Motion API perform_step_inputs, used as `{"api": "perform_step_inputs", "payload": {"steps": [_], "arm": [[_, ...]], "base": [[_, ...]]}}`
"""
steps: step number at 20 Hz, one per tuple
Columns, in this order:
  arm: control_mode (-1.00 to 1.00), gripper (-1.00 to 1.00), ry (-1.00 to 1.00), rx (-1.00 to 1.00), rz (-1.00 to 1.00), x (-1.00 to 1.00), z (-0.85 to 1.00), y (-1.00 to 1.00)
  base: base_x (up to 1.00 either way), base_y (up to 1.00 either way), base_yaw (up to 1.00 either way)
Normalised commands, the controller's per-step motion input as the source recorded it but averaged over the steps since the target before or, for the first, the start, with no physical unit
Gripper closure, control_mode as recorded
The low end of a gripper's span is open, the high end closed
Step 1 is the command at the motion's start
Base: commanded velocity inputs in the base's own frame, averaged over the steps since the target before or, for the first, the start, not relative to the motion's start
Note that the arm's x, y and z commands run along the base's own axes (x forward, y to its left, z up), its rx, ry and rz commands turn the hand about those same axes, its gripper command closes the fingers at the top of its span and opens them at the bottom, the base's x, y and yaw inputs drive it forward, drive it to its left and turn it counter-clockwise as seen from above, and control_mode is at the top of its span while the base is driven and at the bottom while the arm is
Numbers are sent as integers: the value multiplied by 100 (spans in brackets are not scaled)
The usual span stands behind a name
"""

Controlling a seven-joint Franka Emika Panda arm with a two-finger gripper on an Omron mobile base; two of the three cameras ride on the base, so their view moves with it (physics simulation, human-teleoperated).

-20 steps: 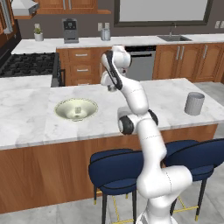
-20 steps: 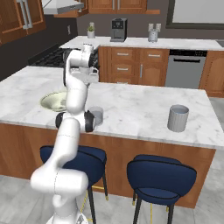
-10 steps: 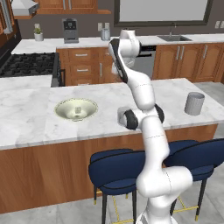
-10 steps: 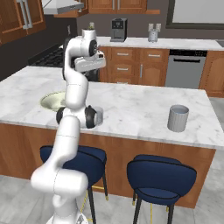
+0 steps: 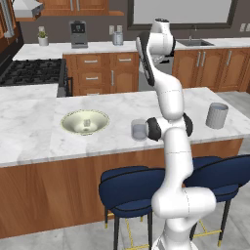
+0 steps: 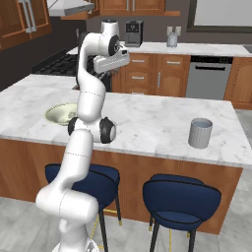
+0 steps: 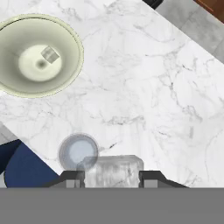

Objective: There are four ice cubes in the ice bowl. Place two ice cubes in each glass of water.

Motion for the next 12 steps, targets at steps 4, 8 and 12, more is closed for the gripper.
{"api": "perform_step_inputs", "payload": {"steps": [4, 8, 12], "arm": [[-100, 100, -96, 10, 27, -75, -89, -16], [-100, 100, -52, 13, 44, -60, -100, -13], [-100, 100, 20, 1, 33, -64, -93, -15]], "base": [[0, 0, 0], [0, 0, 0], [0, 0, 0]]}}
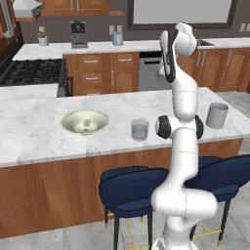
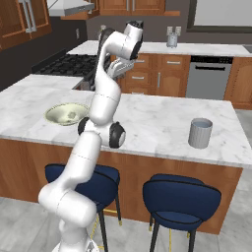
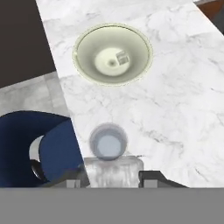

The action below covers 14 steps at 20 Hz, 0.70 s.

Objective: There are four ice cubes in the ice bowl. Place two ice cubes in each glass of water.

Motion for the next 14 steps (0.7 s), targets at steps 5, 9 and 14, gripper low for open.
{"api": "perform_step_inputs", "payload": {"steps": [5, 9, 14], "arm": [[-100, 100, 26, 0, 27, -95, -68, -4], [-100, 100, 8, 0, 34, -95, -100, 7], [-100, 100, -5, 5, 48, -58, -98, 10]], "base": [[0, 0, 0], [0, 0, 0], [0, 0, 0]]}}
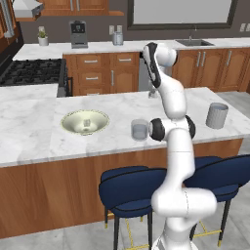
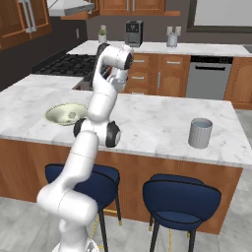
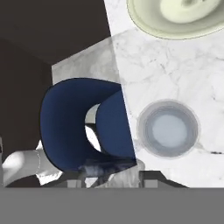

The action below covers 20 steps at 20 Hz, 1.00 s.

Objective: There are four ice cubes in the ice bowl. Place two ice cubes in each glass of water.

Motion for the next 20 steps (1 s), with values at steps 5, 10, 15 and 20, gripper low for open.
{"api": "perform_step_inputs", "payload": {"steps": [5, 10, 15, 20], "arm": [[-100, 100, -5, 9, 59, -98, -100, -10], [-100, 100, -9, 11, 51, -100, -96, -45], [-100, 100, -20, 20, 37, -63, -61, -98], [-100, 100, -53, 30, 33, -31, -14, -34]], "base": [[0, 0, 0], [0, 0, 0], [0, 0, 0], [0, 0, 0]]}}
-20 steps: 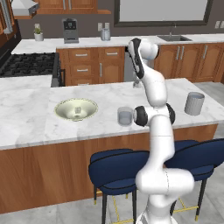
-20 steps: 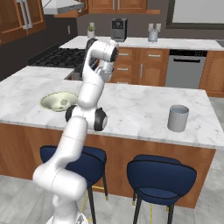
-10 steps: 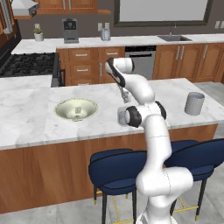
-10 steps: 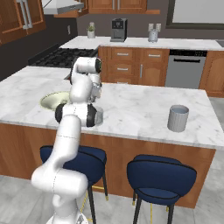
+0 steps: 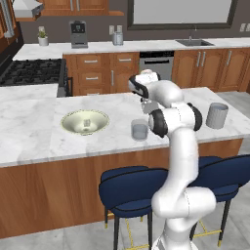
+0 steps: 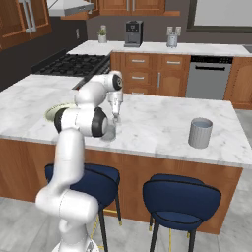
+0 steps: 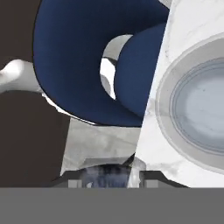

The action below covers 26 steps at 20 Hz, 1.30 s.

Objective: There are four ice cubes in the ice bowl. Place two ice cubes in each glass of water.

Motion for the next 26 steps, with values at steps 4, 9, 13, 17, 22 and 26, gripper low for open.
{"api": "perform_step_inputs", "payload": {"steps": [4, 9, 13, 17, 22, 26], "arm": [[-100, 100, -58, 36, 30, -13, 0, 0], [-100, 100, -53, 34, 31, 0, -2, 0], [-100, 100, -27, 27, 31, 9, 16, 0], [-100, 100, -1, 19, 34, 59, 31, 0], [-100, 100, 11, 11, 38, 99, 34, 0], [-100, 100, 20, 1, 36, 88, 0, 11]], "base": [[0, 0, 0], [0, 0, 0], [0, 0, 0], [0, 0, 0], [0, 0, 0], [0, 0, 0]]}}
